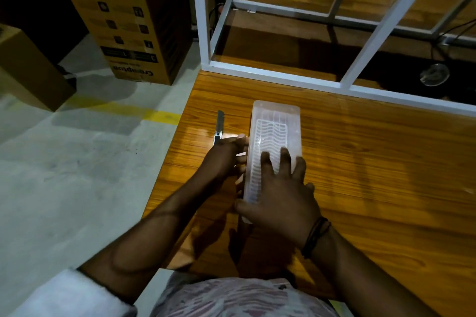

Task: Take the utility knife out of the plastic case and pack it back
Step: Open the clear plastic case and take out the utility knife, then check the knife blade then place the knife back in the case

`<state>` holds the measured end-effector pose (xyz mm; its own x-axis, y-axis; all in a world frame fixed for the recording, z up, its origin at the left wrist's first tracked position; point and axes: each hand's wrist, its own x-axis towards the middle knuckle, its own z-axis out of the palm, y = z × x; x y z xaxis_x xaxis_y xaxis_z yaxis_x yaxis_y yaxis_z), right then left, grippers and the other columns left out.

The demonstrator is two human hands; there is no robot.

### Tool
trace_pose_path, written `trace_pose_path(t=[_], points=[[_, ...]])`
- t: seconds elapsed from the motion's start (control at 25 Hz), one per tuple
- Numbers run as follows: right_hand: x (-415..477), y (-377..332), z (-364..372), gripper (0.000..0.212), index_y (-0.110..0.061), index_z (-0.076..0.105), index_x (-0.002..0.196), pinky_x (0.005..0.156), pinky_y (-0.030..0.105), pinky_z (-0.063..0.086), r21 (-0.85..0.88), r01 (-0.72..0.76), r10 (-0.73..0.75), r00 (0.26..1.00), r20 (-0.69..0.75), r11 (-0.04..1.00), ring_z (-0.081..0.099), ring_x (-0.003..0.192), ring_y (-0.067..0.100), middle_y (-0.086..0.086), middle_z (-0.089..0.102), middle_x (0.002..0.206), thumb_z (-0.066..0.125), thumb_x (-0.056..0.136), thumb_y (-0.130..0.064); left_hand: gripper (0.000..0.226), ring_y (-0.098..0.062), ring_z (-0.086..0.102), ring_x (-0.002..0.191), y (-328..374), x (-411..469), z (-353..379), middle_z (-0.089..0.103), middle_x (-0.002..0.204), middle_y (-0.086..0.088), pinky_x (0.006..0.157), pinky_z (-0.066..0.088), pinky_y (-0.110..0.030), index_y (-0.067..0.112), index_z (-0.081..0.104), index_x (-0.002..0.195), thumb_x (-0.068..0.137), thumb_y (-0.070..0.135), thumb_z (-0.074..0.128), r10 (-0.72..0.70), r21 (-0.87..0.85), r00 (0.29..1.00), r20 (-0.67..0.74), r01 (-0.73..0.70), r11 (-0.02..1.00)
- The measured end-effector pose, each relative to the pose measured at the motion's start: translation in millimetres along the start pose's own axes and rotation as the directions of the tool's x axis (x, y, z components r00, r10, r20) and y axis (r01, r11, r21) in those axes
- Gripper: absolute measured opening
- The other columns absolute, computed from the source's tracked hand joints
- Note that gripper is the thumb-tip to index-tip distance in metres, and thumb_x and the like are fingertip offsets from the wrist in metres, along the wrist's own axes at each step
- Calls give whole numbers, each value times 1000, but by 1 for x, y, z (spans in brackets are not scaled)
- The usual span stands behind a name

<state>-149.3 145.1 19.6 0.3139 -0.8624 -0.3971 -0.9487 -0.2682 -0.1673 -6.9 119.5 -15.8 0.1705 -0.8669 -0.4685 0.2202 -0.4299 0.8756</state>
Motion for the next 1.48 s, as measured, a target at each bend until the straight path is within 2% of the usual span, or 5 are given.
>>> trace_pose_path(t=[0.32,0.6,0.76,1.04,1.48], points=[[-6,4,-7,109,-33,-2,159,119,57,30,397,33,-12,998,-56,917,-5,156,32,0,-8,170,66,78,-60,25,-27,77,104,-7,3,-8,82,105,-2,97,60,-50,30,82,102,97,25,58,130,156,991,39,-135,978],[-18,53,-39,54,-28,52,138,66,22,58,885,210,90,959,-269,415,70,95,1,-10,68,122,62,87,-15,43,-25,76,110,-19,13,-9,82,112,-4,100,58,-57,18,79,113,74,33,72,245,204,969,15,-243,948],[-3,86,-32,65,-31,44,148,90,49,58,843,74,322,904,-282,533,63,112,20,-1,62,138,57,91,-3,41,-26,78,104,-20,16,-11,83,107,-7,99,59,-57,14,80,111,72,26,74,250,192,968,2,-246,950],[15,130,-2,69,-27,46,147,66,28,52,772,-3,407,851,-332,635,63,99,21,1,66,125,61,87,4,26,-28,79,99,-18,19,-12,83,104,-9,99,59,-57,20,80,101,89,-1,68,200,165,980,-5,-197,967],[31,152,30,37,-10,61,126,92,41,47,392,-303,447,820,-358,869,54,115,45,27,60,125,64,90,-18,25,-22,78,86,-14,15,-12,83,103,-7,84,61,-40,23,78,101,92,2,68,212,216,977,-15,-204,955]])
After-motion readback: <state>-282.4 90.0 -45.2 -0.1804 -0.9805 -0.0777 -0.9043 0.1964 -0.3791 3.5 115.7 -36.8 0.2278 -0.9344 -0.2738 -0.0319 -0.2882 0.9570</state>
